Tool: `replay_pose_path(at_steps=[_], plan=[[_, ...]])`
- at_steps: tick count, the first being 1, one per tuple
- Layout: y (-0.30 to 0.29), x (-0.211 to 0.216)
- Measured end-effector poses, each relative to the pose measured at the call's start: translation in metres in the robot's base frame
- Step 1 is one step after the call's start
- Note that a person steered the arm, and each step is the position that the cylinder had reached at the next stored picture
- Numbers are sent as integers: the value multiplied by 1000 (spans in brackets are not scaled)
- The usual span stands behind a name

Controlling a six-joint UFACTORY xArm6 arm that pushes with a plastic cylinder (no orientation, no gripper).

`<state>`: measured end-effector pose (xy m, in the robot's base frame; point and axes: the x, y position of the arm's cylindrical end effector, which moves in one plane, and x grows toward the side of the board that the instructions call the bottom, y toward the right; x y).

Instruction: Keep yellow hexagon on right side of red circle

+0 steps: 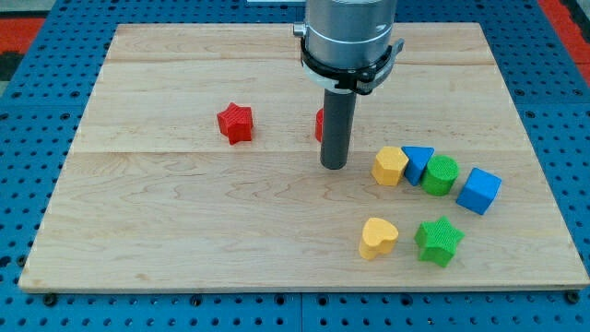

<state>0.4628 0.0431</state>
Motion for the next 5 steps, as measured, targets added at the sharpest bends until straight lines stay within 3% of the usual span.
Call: replay_pose_path(at_steps=[2,5], plan=[[17,0],[61,37]])
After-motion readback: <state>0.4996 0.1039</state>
